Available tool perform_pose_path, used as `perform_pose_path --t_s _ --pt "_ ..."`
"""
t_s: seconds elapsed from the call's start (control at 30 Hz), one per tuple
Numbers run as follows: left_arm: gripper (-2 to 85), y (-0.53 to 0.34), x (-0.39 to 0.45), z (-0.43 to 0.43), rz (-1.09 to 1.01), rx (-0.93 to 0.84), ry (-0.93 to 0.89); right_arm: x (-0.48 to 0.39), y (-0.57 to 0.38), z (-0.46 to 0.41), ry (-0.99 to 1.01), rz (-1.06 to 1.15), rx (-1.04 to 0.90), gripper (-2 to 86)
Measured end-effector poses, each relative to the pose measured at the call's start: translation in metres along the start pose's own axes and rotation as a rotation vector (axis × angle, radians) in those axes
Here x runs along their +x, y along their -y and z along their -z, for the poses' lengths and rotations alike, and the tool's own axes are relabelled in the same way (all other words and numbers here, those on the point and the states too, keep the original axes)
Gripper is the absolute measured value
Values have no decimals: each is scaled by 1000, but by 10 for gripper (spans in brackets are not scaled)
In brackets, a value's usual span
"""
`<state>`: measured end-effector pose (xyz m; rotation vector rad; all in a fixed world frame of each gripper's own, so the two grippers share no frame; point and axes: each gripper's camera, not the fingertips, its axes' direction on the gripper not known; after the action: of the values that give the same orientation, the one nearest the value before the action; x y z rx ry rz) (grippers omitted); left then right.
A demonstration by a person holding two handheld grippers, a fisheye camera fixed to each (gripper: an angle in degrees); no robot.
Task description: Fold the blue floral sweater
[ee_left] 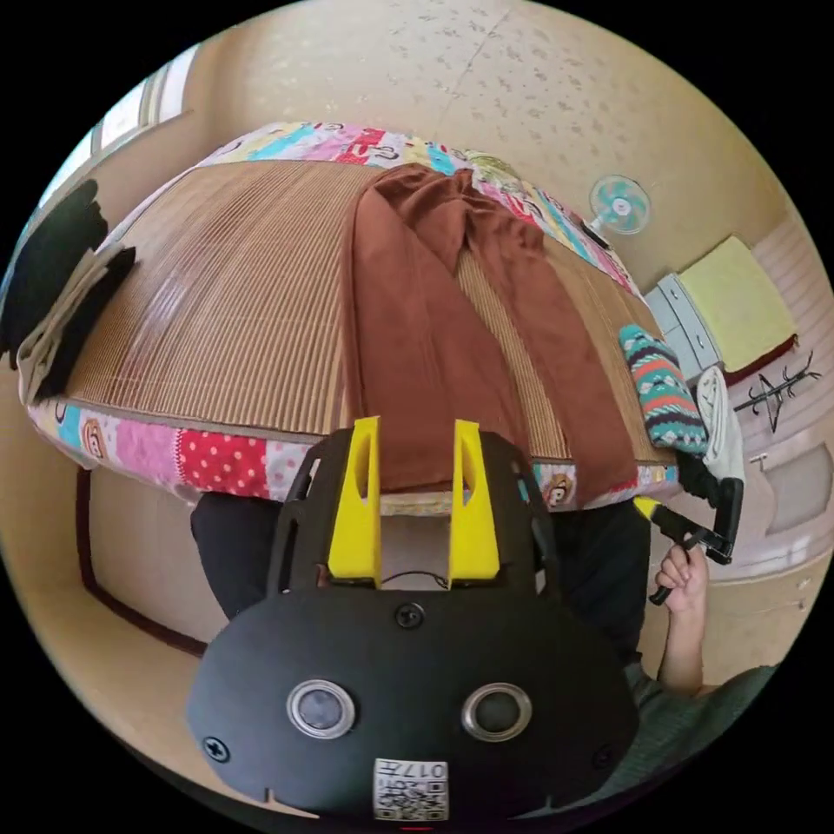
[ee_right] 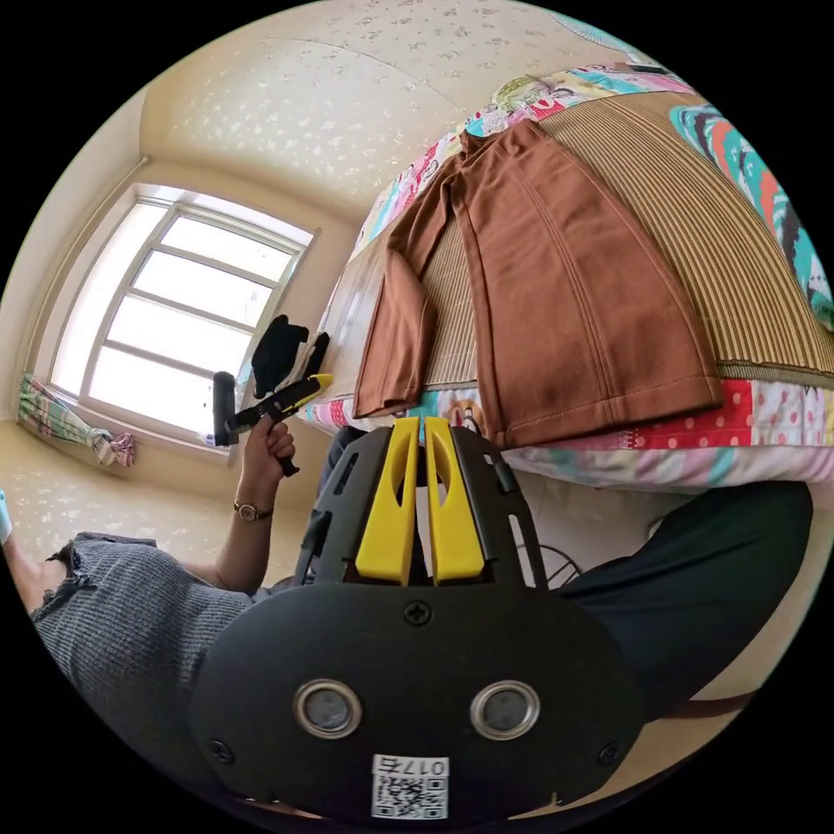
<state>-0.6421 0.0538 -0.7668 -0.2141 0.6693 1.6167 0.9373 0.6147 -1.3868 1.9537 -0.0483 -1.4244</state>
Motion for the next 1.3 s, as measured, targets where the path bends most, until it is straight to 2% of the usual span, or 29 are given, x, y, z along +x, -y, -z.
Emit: perform_pose_path --t_s 0.1,0.2,0.3,0.4,0.53,0.6,0.67,0.77,0.83,0.97,1.03,1.1,1.13,1.2,1.3 --pt "145 3 -20 -54 -5 -143 48 2 15 -16 1 -31 -32 62" --pt "139 -10 4 -52 -79 -92 181 -17 56 -53 18 8 -46 85" --pt "41 -12 18 -42 -172 -196 155 -49 92 -89 -18 42 -122 89" --pt "12 -19 -4 6 -217 -144 115 -86 102 -95 -9 121 -112 80" --pt "3 -31 -97 65 -11 -54 129 -94 96 -99 -72 151 -147 75" --pt "0 -36 -157 57 153 -131 146 -82 89 -97 -103 127 -170 75" --pt "1 -43 -175 52 207 -170 184 -68 78 -90 -130 105 -174 75" --pt "18 -61 -154 74 147 -29 82 -39 59 -63 -247 42 -136 78" --pt "39 -66 -126 78 64 11 23 -12 45 -25 -376 -38 -27 84" --pt "77 -64 -32 68 -189 86 -21 38 36 37 -484 -250 123 111" --pt "88 -59 17 55 -331 57 -51 68 35 60 -435 -360 161 118" --pt "106 -52 64 27 -403 2 26 80 35 67 -447 -385 178 121" --pt "107 -49 71 18 -394 -22 65 84 37 65 -472 -383 175 123" --pt "111 -38 86 -29 -337 -194 179 92 41 54 -487 -385 127 124" --pt "95 -40 98 -32 -332 -192 243 98 37 38 -435 -423 99 95"
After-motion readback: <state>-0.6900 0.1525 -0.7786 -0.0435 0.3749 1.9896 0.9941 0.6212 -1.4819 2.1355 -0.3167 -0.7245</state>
